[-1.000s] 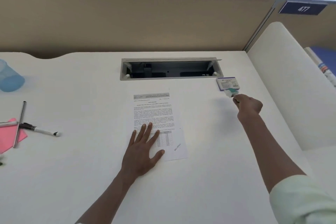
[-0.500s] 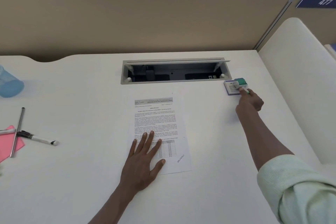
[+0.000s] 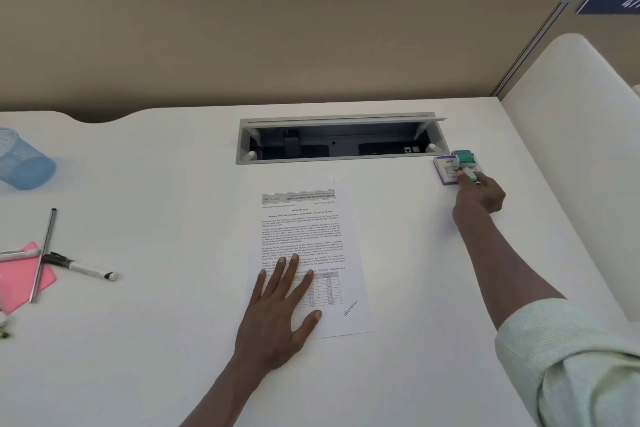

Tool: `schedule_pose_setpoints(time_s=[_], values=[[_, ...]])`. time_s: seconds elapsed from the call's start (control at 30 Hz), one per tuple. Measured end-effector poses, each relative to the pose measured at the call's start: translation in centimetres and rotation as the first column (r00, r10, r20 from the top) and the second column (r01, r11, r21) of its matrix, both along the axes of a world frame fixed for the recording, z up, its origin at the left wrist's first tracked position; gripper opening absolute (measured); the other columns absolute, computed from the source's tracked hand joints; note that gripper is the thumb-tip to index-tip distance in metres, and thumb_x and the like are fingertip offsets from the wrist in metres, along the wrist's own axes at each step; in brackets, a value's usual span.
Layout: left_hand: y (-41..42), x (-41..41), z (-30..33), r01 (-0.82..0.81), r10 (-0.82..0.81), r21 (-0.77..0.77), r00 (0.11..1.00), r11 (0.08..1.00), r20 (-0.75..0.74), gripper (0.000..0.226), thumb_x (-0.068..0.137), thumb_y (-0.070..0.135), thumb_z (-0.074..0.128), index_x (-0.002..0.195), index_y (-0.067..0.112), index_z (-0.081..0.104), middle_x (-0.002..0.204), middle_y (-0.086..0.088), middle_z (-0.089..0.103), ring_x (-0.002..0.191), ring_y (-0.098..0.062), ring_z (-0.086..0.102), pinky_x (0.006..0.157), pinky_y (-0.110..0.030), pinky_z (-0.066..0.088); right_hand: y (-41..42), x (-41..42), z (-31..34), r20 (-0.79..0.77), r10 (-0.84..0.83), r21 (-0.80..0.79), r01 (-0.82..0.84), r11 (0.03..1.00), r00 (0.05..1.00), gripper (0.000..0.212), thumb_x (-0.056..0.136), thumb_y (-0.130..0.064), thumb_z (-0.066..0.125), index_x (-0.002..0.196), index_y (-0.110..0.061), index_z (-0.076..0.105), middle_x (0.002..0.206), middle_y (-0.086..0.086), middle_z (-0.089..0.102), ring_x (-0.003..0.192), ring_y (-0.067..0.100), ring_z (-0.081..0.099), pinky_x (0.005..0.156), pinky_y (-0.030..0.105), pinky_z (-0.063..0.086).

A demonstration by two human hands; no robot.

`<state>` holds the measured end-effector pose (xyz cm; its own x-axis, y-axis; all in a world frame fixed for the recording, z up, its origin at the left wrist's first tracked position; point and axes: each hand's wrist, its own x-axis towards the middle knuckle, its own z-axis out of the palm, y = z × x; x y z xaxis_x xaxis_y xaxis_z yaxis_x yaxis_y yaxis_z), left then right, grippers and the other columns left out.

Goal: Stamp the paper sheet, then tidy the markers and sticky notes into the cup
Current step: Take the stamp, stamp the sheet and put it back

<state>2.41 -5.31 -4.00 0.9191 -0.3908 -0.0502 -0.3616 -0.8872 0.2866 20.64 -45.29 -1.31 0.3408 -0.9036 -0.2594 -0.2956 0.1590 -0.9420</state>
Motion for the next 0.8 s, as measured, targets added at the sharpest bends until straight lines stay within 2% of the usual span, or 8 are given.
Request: schedule_pose_setpoints(time_s=[0.1,0.2,0.27,0.37,0.53,0.63,0.73,0.8], values=[[0.0,0.0,0.0,-0.004,0.004,-0.009,1.0,1.0,0.001,0.064,0.095,0.061,0.036,0.152,0.035,0.025,0.165,0.006,0.005,0.152,-0.015,0.002,0.12,-0.045,0.014,-0.3,-0.1,-0.4,-0.049,0.018,-0.027,-0.02,0.999,0.999,0.041,0.073,-0.015,0.084,0.11,-0.005,0.072,0.11,0.01,0.072,0.095,0.025,0.07,0.088,0.035,0.058],[-0.1,-0.1,0.0,-0.006,0.006,-0.01,1.0,1.0,0.008,0.064,0.095,0.061,0.036,0.152,0.035,0.026,0.164,0.005,0.006,0.152,-0.015,0.003,0.12,-0.045,0.014,-0.5,-0.2,-0.2,-0.062,0.028,-0.028,-0.03,0.999,0.998,0.044,0.073,-0.017,0.085,0.113,-0.005,0.07,0.112,0.01,0.071,0.092,0.024,0.07,0.087,0.038,0.059],[-0.1,0.0,0.0,-0.005,0.005,-0.019,1.0,1.0,0.014,0.064,0.094,0.061,0.037,0.152,0.034,0.027,0.164,0.004,0.007,0.152,-0.016,0.005,0.12,-0.045,0.014,-0.4,-0.3,0.1,-0.049,0.025,-0.019,-0.026,0.999,0.999,0.049,0.073,-0.018,0.086,0.116,-0.004,0.067,0.116,0.01,0.069,0.089,0.023,0.067,0.086,0.038,0.059],[-0.1,-0.1,0.0,-0.004,0.004,-0.034,1.0,0.999,0.023,0.064,0.094,0.06,0.038,0.152,0.034,0.028,0.164,0.004,0.009,0.152,-0.016,0.006,0.12,-0.045,0.014,0.1,-0.9,0.9,-0.038,0.007,0.003,-0.007,1.0,0.999,0.062,0.072,-0.024,0.087,0.124,-0.004,0.059,0.115,0.01,0.062,0.1,0.027,0.067,0.088,0.04,0.058],[-0.1,-0.1,0.0,-0.007,0.008,-0.036,1.0,0.999,0.027,0.064,0.094,0.061,0.037,0.151,0.034,0.029,0.164,0.004,0.007,0.152,-0.015,0.005,0.119,-0.045,0.015,0.8,-2.9,1.4,-0.093,-0.016,-0.036,0.013,0.999,0.996,0.068,0.077,-0.03,0.082,0.132,-0.005,0.05,0.131,0.013,0.054,0.109,0.026,0.059,0.092,0.032,0.051],[-0.1,-0.2,0.0,-0.017,0.018,-0.055,1.0,0.998,0.026,0.067,0.093,0.062,0.038,0.153,0.032,0.026,0.165,0.0,0.002,0.152,-0.015,0.002,0.12,-0.045,0.015,1.2,-4.7,0.8,-0.087,-0.028,-0.041,0.024,0.999,0.996,0.06,0.078,-0.029,0.079,0.128,-0.007,0.052,0.122,0.012,0.057,0.105,0.027,0.06,0.095,0.038,0.052],[-0.2,-0.4,0.4,-0.023,0.029,-0.103,0.998,0.994,0.05,0.073,0.091,0.062,0.042,0.154,0.03,0.021,0.165,-0.003,-0.001,0.152,-0.017,0.0,0.12,-0.047,0.015,2.0,-7.4,0.3,-0.12,-0.021,-0.118,0.006,0.993,0.993,0.052,0.082,-0.031,0.074,0.123,-0.005,0.056,0.106,0.011,0.061,0.099,0.026,0.06,0.096,0.034,0.048],[-0.3,-0.6,0.8,-0.02,0.035,-0.14,0.994,0.99,0.101,0.077,0.089,0.061,0.049,0.153,0.026,0.026,0.165,-0.006,0.004,0.152,-0.021,0.004,0.12,-0.049,0.015,2.7,-9.5,0.1,-0.106,-0.032,-0.145,0.016,0.989,0.994,0.048,0.082,-0.033,0.071,0.119,-0.005,0.059,0.101,0.013,0.064,0.1,0.03,0.063,0.093,0.031,0.046]])
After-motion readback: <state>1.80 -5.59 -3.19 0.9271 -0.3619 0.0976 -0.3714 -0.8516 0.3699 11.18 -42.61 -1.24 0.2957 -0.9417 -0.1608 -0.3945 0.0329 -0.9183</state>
